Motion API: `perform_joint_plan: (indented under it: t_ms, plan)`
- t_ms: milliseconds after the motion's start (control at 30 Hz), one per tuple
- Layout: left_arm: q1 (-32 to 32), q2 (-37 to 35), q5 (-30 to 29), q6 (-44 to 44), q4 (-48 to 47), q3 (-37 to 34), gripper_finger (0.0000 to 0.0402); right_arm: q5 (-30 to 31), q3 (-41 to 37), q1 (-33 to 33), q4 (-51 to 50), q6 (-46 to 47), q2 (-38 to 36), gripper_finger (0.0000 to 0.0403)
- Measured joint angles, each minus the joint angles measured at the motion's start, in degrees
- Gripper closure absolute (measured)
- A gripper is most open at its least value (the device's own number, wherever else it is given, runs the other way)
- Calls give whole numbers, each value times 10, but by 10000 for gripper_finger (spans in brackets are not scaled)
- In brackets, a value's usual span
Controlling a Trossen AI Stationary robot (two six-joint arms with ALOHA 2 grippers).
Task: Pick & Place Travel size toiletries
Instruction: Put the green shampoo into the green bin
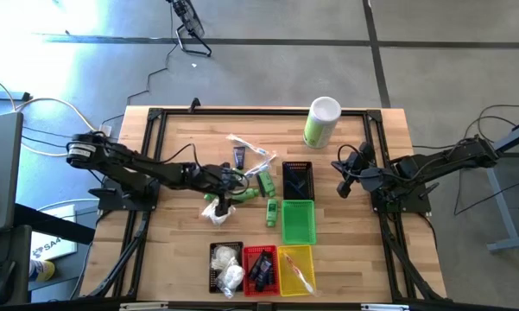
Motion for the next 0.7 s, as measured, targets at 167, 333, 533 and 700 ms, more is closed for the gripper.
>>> perform_joint_plan:
  t_ms: [167,333,533,700]
  plan:
    - [0,26,-1,-10,3,0,112,0,0,0,0,0,0,401]
    - [0,56,-16,-46,7,0,112,0,0,0,0,0,0,401]
    - [0,82,-33,-91,9,0,112,0,0,0,0,0,0,401]
    - [0,100,-33,-117,11,0,112,0,0,0,0,0,0,401]
